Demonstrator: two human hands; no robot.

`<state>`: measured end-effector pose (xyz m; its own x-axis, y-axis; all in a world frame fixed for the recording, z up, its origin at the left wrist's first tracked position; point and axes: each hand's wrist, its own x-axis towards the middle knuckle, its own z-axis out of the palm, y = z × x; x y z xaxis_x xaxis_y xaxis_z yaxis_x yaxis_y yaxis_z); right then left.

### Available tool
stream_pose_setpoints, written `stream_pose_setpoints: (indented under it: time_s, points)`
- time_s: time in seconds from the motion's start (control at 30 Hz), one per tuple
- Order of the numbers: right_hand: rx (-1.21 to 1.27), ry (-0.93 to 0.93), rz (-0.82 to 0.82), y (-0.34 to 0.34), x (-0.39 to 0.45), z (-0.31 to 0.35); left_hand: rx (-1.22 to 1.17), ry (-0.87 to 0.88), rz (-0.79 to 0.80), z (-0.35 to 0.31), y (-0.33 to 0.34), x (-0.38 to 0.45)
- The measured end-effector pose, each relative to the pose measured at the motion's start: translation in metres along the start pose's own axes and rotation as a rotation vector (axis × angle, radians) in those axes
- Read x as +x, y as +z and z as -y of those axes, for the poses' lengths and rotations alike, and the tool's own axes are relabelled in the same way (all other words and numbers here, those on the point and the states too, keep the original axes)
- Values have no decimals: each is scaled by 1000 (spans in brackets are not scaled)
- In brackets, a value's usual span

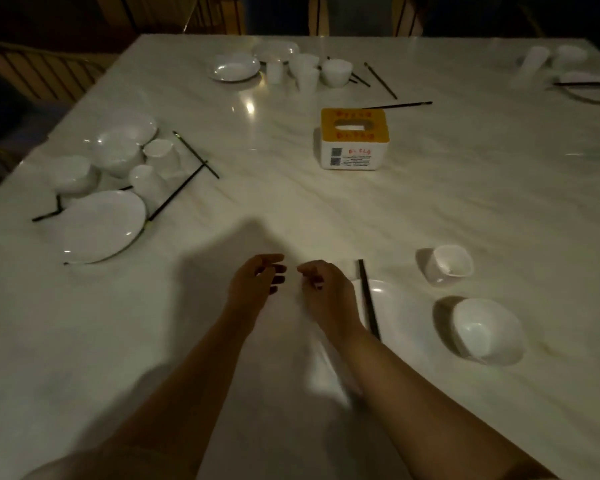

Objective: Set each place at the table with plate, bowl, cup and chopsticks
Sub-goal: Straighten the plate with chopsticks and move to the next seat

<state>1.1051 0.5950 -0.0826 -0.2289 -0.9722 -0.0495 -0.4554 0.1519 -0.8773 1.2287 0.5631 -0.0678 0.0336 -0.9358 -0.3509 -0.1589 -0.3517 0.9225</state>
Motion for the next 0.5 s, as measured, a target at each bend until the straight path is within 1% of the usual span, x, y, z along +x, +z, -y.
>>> stream_pose_setpoints:
  time_s: [0.07, 0.23, 0.37, 0.5]
  points:
    - [16, 27, -22, 32, -4, 17, 32, -4, 13, 5, -39, 6]
    - [138, 97, -8, 97, -12, 60, 75, -3, 17, 13, -122, 15]
    - [153, 110, 35, 134, -11, 80, 43, -27, -15, 22, -166, 22]
    - [146, 120, 94, 160, -5, 91, -24, -47, -81, 29, -197, 27]
